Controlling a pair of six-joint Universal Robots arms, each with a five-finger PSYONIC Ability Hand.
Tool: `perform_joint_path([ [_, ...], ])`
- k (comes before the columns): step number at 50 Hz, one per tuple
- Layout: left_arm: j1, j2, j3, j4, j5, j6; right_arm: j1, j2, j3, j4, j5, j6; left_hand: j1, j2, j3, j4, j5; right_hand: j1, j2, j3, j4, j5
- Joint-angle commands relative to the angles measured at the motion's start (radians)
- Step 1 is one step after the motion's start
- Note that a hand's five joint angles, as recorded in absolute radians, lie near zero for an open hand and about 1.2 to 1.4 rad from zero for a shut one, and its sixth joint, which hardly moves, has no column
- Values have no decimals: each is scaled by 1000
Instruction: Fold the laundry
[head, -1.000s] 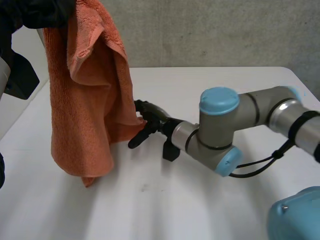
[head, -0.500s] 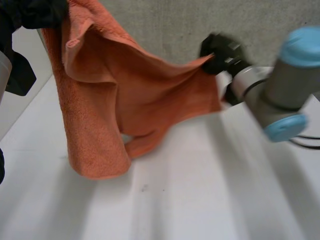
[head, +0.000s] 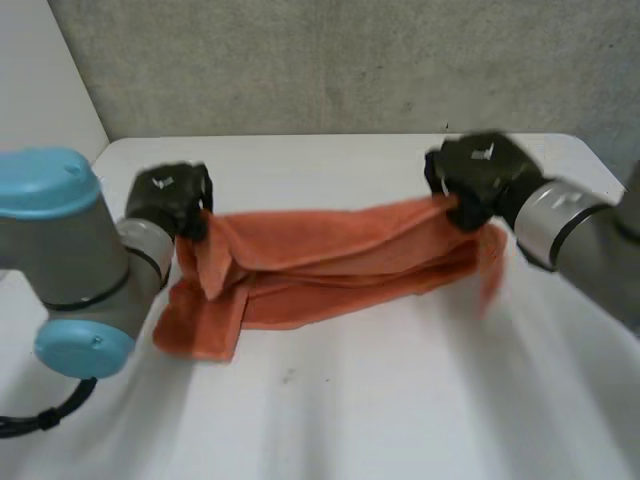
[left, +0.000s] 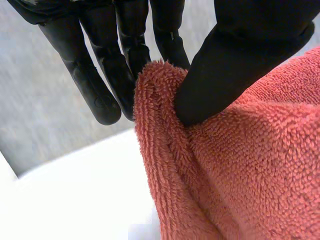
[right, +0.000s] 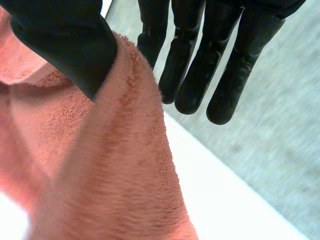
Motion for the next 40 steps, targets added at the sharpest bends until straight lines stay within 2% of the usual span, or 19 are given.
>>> perform_joint_path([
  [1, 1, -81, -3, 1, -2, 8, -1, 148, 11, -10, 44, -22, 244, 181, 183, 179, 211, 406, 215, 211, 203, 233],
  [2, 1, -81, -3, 1, -2, 8, -1, 171, 9, -11, 54, -19, 244, 181, 183, 179, 211, 406, 215, 211, 203, 233],
  [3, 1, -80, -3, -1, -2, 8, -1, 181, 9, -16, 58, -17, 76, 12, 15, 11, 43, 406, 215, 211, 203, 233],
  [4, 3, -73, -3, -5, -2, 9, -1, 181, 9, -16, 58, -17, -312, -376, -374, -377, -346, 406, 215, 211, 203, 233],
  [5, 3, -73, -3, -6, -2, 9, -1, 188, 8, -28, 60, -14, -316, -380, -378, -381, -350, 406, 215, 211, 203, 233],
  [6, 4, -64, -3, -12, -4, 14, -1, 188, 8, -46, 63, -2, -581, -644, -642, -645, -614, 406, 215, 211, 203, 233],
  [7, 4, -64, -3, -12, -4, 14, -1, 188, 8, -47, 63, -2, -583, -647, -645, -648, -617, 406, 215, 211, 203, 233],
  [9, 3, -14, -13, -33, -6, 12, -3, 188, 8, -63, 66, 21, -893, -956, -954, -958, -926, 406, 215, 211, 203, 233],
  [11, 0, 20, -21, -53, -7, 11, -12, 185, 11, -83, 64, 82, -976, -1040, -1037, -1041, -1009, 406, 215, 211, 203, 233],
  [16, -28, 112, -73, -116, -15, -5, -9, 182, 14, -79, 66, 119, -968, -1032, -1029, -1033, -1001, 406, 215, 211, 203, 233],
  [20, -103, 181, -121, -125, -19, -6, -6, 178, 17, -77, 67, 119, -936, -999, -997, -1001, -969, 406, 215, 211, 203, 233],
  [24, -138, 175, -141, -125, -50, -11, -9, 171, 20, -76, 69, 130, -921, -985, -982, -986, -954, 406, 215, 211, 203, 233],
  [25, -150, 165, -147, -125, -85, -12, -8, 153, 23, -73, 70, 130, -915, -979, -977, -980, -949, 406, 215, 211, 203, 233],
  [26, -151, 164, -147, -125, -85, -12, -8, 152, 23, -73, 70, 130, -915, -979, -976, -980, -949, 406, 215, 211, 203, 233],
  [28, -181, 117, -142, -122, -165, -18, -6, 120, 28, -73, 69, 132, -912, -976, -974, -977, -946, 406, 215, 211, 203, 233],
  [29, -181, 117, -142, -122, -165, -18, -3, 85, 34, -73, 69, 130, -912, -976, -974, -977, -946, 406, 215, 211, 203, 233],
  [31, -200, 62, -121, -111, -241, -22, -1, 50, 35, -71, 69, 132, -897, -961, -959, -962, -931, 406, 215, 211, 203, 233],
  [36, -206, -16, -72, -75, -321, -22, 0, -33, 38, -62, 69, 153, -889, -952, -950, -953, -922, 406, 215, 211, 203, 233],
  [40, -204, -58, -47, -58, -341, -29, -1, -123, 37, -36, 61, 205, -889, -952, -950, -953, -922, 406, 215, 211, 203, 233],
])
